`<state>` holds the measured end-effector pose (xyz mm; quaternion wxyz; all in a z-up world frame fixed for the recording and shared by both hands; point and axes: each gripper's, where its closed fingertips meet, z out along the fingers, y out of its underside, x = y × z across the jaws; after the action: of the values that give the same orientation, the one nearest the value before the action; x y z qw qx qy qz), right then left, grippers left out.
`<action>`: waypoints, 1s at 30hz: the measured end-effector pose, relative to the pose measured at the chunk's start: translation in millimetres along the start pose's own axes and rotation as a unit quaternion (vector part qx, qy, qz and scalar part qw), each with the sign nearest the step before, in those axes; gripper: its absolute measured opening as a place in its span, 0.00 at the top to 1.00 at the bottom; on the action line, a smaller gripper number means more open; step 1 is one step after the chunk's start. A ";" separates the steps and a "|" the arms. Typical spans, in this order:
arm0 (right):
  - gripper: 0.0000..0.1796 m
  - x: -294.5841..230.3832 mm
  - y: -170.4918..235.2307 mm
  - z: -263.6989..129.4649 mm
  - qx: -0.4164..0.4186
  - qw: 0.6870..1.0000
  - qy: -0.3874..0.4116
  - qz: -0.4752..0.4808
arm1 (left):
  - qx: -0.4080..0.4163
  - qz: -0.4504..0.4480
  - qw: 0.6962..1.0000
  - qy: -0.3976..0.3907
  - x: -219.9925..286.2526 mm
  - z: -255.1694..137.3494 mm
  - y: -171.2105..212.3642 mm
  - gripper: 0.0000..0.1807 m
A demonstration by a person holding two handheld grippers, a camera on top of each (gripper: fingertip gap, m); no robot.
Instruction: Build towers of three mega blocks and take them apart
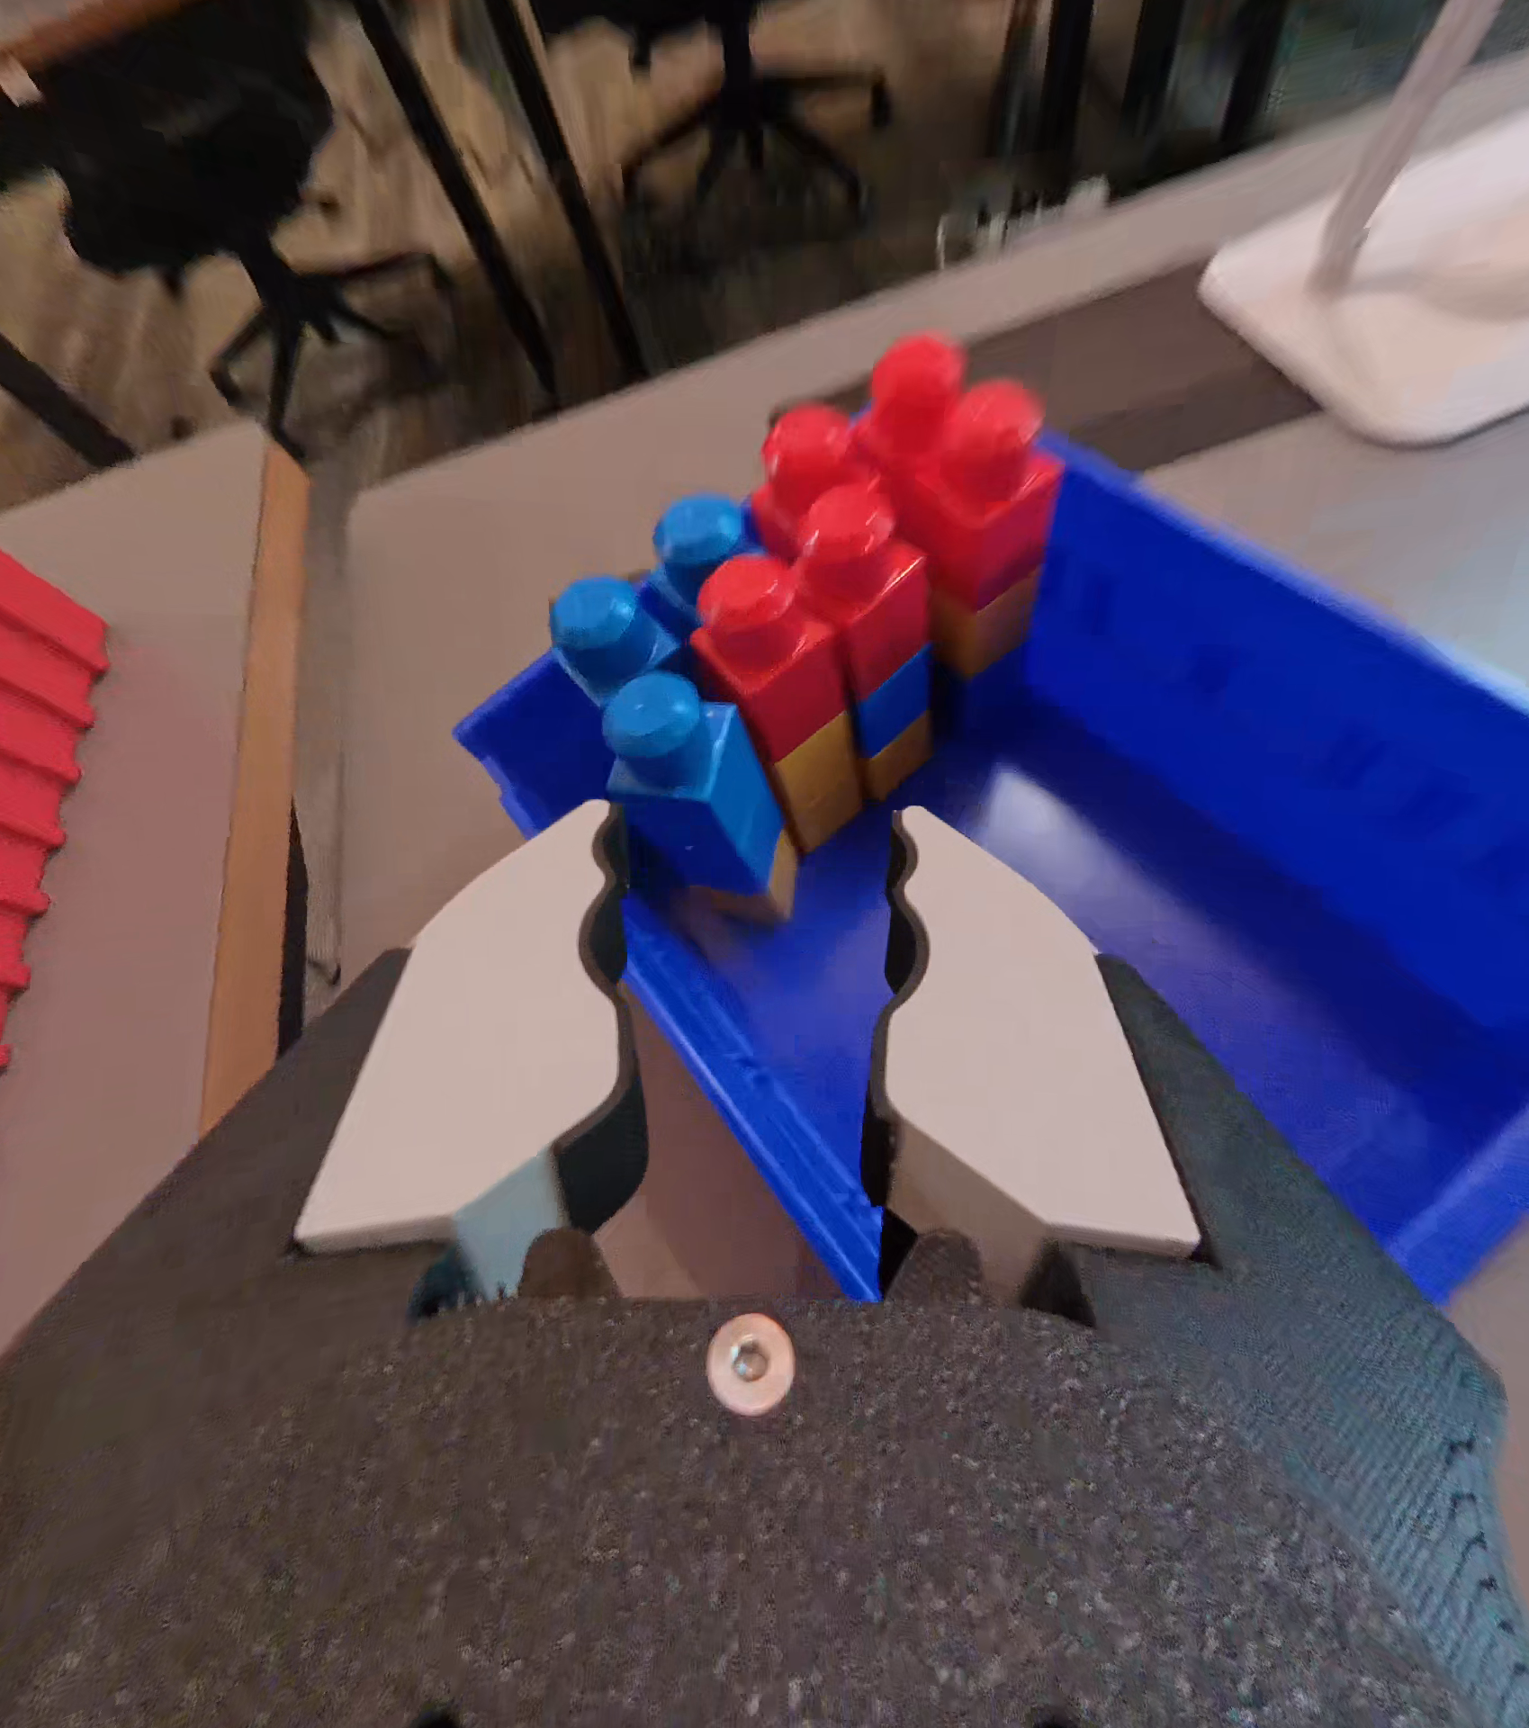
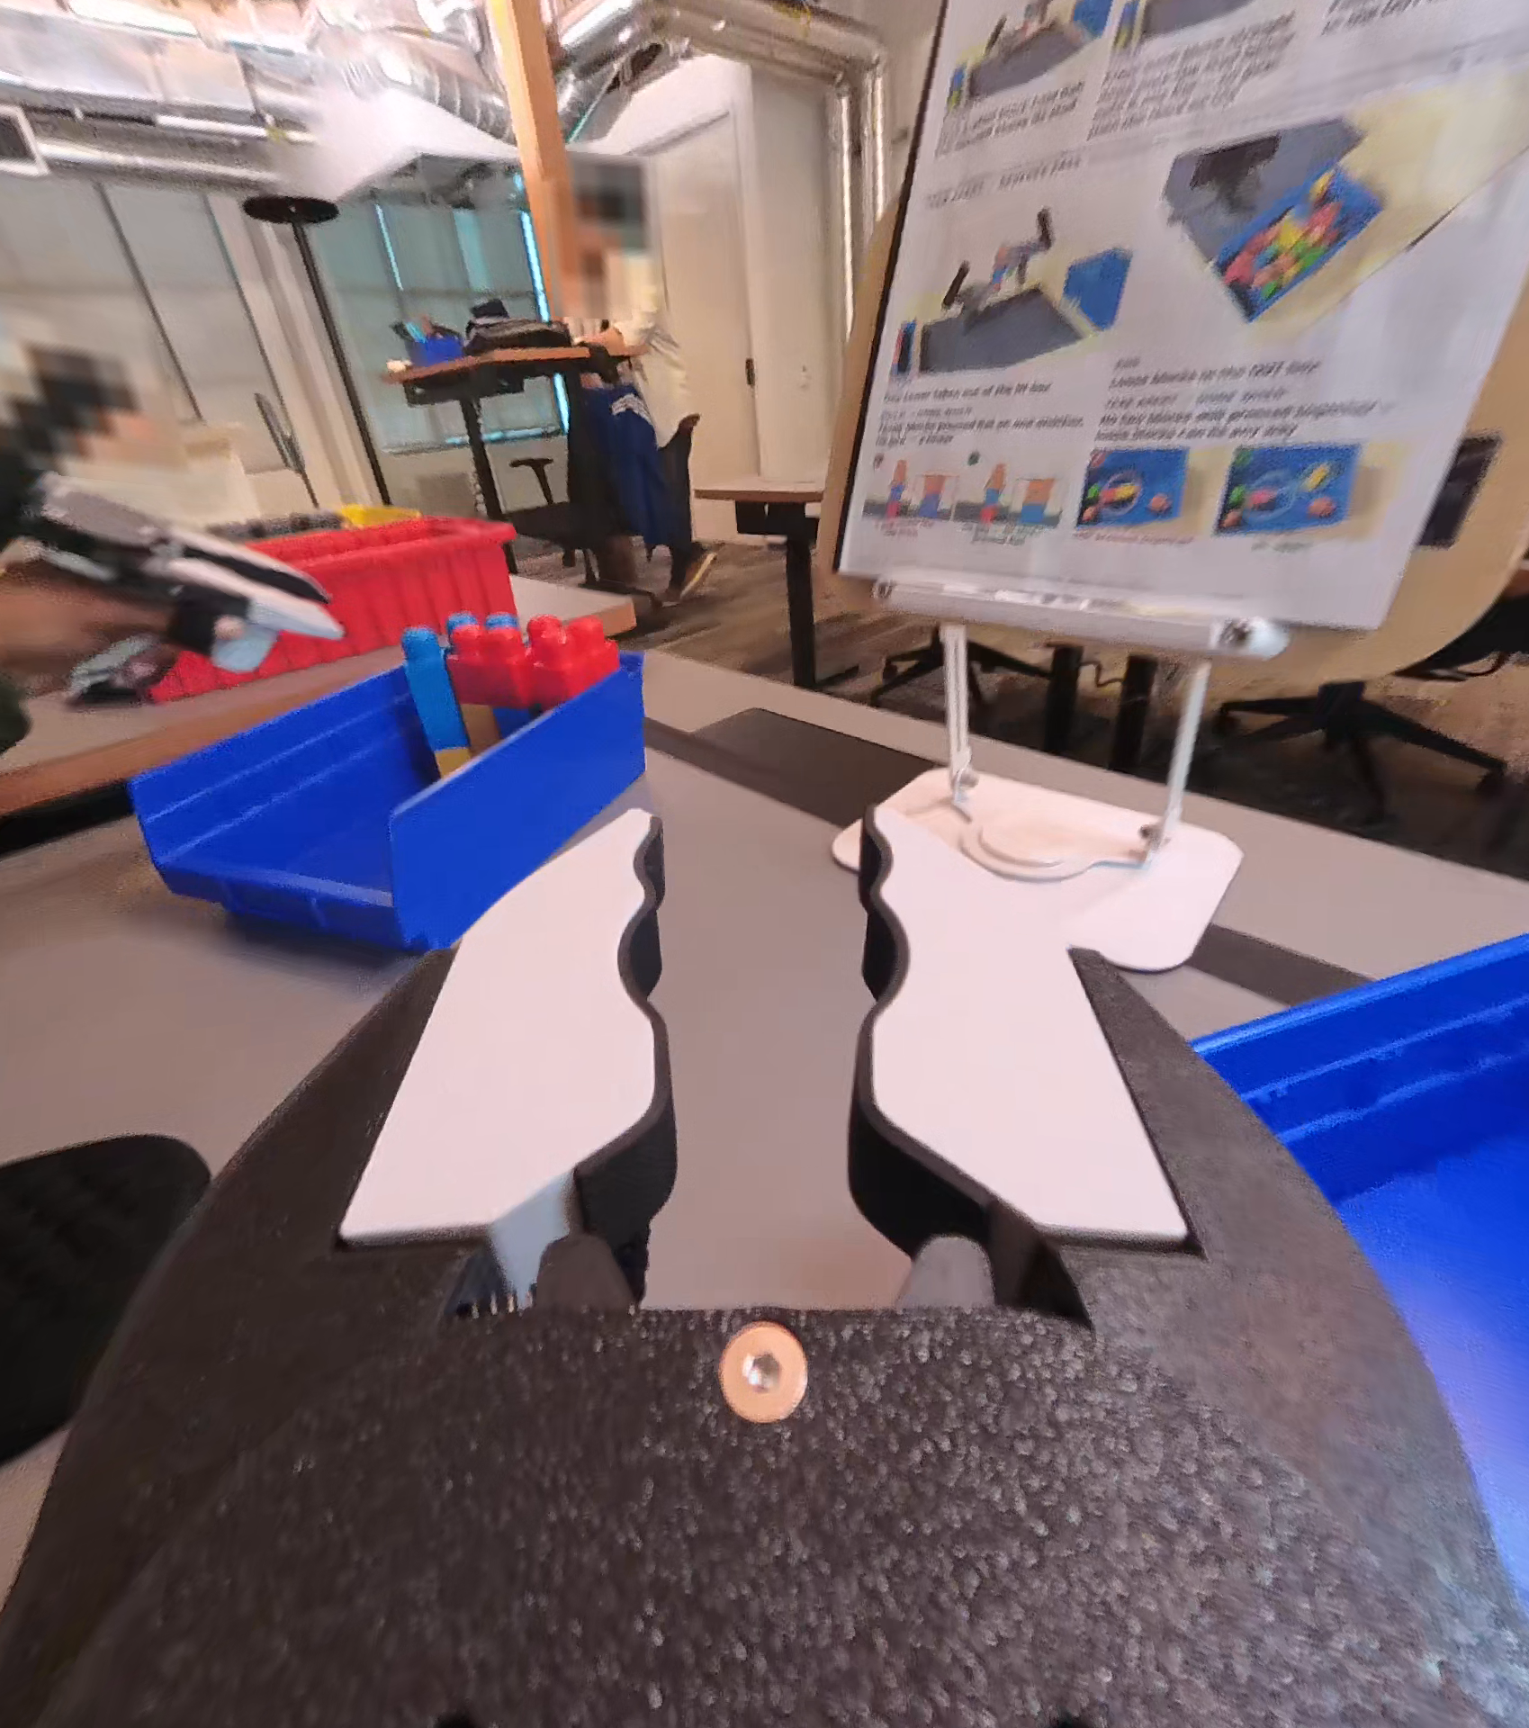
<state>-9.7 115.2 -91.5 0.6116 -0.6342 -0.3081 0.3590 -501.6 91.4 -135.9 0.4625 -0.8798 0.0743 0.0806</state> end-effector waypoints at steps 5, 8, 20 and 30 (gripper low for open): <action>0.86 -13.6 40.7 8.8 -0.059 0.996 -0.031 -0.058 | -0.087 0.012 0.996 0.008 -21.4 61.6 24.4 0.63; 0.88 -22.4 40.4 9.7 -0.056 0.995 -0.051 -0.064 | -0.092 0.047 0.995 0.007 -16.6 79.7 25.2 0.65; 0.87 -47.1 44.7 12.3 -0.051 0.989 -0.092 -0.104 | 0.160 0.183 0.968 0.058 92.7 -74.2 -111.8 0.80; 0.66 -128.2 68.3 19.4 -0.065 0.965 -0.202 -0.156 | 0.241 0.267 0.839 0.409 378.5 -154.1 -82.4 0.80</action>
<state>-99.9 15.4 -149.5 0.5421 -0.5310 -0.5432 0.3593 -104.1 -10.9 -63.5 0.5485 -0.6394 0.5055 -0.1868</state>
